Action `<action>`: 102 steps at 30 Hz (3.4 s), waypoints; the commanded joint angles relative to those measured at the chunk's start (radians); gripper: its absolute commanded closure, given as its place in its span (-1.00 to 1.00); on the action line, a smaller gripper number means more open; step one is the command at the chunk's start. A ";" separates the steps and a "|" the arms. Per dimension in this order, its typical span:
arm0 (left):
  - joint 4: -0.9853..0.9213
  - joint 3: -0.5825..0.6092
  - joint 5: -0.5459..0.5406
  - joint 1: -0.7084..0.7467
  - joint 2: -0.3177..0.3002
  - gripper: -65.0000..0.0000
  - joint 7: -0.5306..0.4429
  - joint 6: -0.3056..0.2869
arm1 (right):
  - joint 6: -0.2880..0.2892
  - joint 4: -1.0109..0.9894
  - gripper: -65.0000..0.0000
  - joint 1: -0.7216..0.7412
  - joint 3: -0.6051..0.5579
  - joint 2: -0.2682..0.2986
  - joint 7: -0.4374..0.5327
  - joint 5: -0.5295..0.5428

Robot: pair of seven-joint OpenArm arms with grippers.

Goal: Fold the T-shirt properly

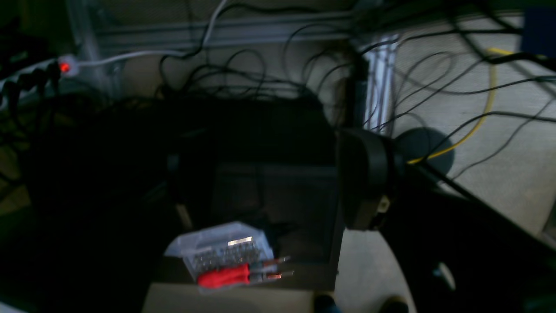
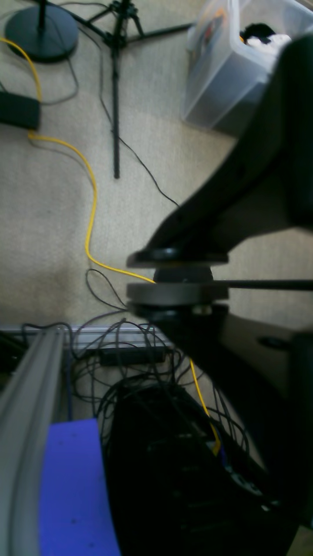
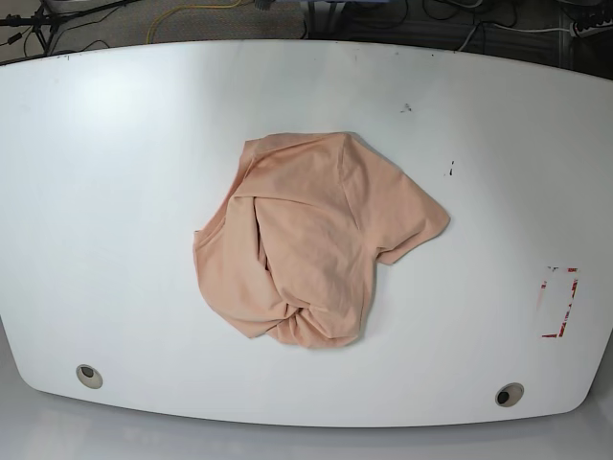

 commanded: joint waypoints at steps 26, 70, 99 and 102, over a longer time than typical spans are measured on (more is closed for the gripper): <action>0.335 -0.131 -0.093 0.138 0.029 -0.23 -0.014 0.005 | 0.002 0.388 0.82 -0.165 0.015 -0.028 -0.006 0.012; 0.630 -0.180 -0.070 0.251 0.063 -0.27 -0.017 0.000 | 0.011 0.736 0.82 -0.282 -0.038 -0.039 -0.008 0.038; 0.696 -0.210 -0.069 0.191 0.059 -0.30 -0.040 0.001 | 0.007 0.734 0.85 -0.235 -0.048 -0.041 -0.007 0.055; 0.709 -0.212 -0.070 0.181 0.057 -0.30 -0.042 0.002 | 0.009 0.737 0.86 -0.224 -0.049 -0.040 -0.007 0.064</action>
